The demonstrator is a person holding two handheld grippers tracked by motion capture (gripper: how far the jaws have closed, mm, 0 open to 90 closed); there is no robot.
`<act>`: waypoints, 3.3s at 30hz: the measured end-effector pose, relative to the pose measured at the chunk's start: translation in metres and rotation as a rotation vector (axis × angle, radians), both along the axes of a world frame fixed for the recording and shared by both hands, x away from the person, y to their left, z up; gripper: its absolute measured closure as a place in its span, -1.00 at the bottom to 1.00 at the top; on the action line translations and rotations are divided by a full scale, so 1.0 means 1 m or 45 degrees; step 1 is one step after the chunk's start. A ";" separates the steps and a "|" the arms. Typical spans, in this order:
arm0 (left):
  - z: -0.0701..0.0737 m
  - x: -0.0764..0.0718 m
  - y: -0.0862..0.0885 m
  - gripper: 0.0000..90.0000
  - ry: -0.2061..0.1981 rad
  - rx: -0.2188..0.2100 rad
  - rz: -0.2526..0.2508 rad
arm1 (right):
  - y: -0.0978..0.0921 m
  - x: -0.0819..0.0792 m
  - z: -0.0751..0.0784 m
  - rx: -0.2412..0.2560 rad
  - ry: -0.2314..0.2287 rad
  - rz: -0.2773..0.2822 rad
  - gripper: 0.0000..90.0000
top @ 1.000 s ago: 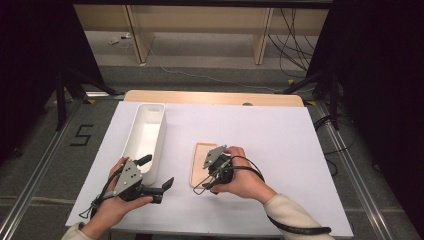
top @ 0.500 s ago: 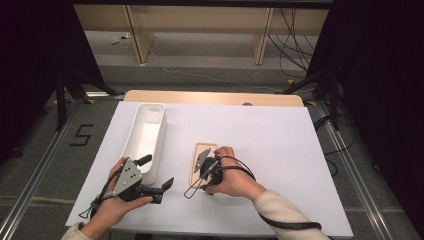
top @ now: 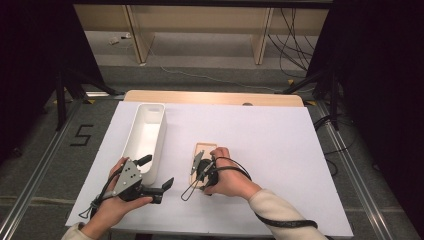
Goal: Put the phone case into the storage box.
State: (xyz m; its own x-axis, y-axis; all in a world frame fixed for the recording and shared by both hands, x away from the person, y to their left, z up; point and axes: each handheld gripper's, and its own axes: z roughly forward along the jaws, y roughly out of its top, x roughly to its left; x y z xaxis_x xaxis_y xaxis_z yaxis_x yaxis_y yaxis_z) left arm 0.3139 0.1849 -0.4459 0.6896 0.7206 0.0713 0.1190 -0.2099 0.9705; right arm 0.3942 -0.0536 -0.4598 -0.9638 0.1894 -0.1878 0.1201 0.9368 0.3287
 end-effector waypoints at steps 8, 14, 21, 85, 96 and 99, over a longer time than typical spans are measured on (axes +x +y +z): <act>0.000 0.000 0.000 -0.96 0.001 -0.004 0.000 | 0.005 0.002 -0.001 -0.079 -0.042 0.051 -0.29; 0.000 0.000 0.000 -0.96 0.000 -0.004 -0.001 | 0.010 -0.001 -0.001 -0.116 -0.049 0.056 -0.28; 0.000 0.000 0.000 -0.96 0.002 -0.006 0.001 | 0.012 -0.002 0.000 -0.132 -0.070 0.096 -0.22; -0.001 0.000 -0.001 -0.96 0.012 -0.008 -0.008 | 0.024 -0.017 -0.002 -0.239 -0.050 0.284 0.74; -0.001 0.000 -0.001 -0.96 0.012 -0.010 -0.010 | 0.025 -0.023 0.001 -0.300 -0.043 0.226 0.81; -0.001 0.000 -0.001 -0.96 0.012 -0.009 -0.009 | 0.025 -0.022 0.000 -0.295 -0.057 0.254 0.83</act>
